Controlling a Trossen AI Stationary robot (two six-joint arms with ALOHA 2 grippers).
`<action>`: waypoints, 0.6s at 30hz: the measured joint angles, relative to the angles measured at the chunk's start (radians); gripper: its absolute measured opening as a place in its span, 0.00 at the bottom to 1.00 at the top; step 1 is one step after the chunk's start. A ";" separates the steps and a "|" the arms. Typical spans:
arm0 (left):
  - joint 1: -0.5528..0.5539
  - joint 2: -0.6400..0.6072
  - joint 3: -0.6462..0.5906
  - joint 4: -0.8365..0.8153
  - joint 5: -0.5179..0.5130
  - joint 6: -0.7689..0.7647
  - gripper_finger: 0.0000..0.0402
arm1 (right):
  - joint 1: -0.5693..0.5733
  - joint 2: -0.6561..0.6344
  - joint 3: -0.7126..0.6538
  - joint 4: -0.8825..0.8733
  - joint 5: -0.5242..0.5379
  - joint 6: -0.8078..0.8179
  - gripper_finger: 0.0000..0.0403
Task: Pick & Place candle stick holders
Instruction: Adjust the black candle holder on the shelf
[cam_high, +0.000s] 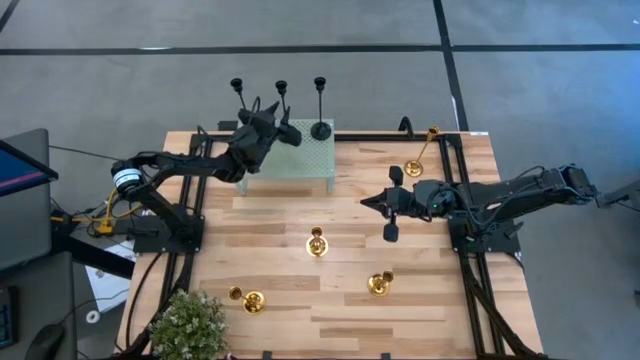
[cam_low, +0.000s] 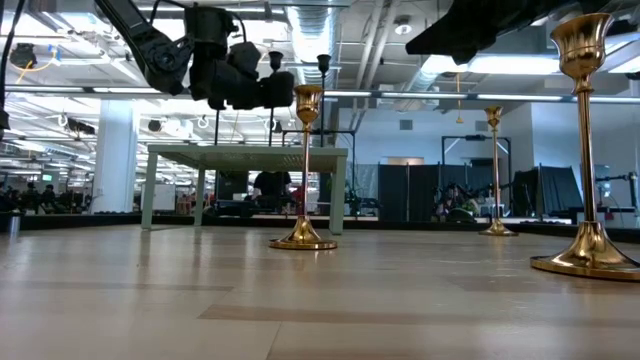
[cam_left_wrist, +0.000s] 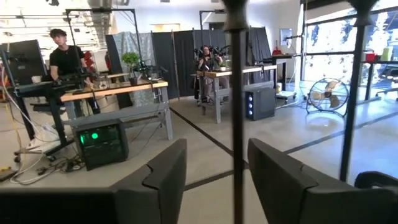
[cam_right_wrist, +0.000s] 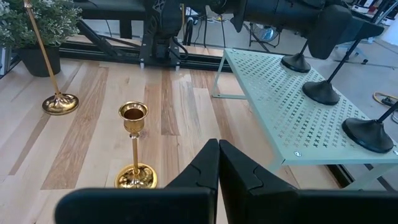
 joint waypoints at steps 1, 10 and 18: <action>-0.004 0.000 0.000 0.000 0.000 0.000 0.44 | 0.000 0.000 0.000 0.000 0.000 0.000 0.00; -0.031 0.000 0.000 0.000 -0.007 0.012 0.50 | 0.000 0.000 0.000 0.000 0.000 0.000 0.00; -0.070 -0.008 0.001 0.001 -0.077 0.084 0.53 | 0.000 0.000 0.000 0.000 -0.003 0.000 0.00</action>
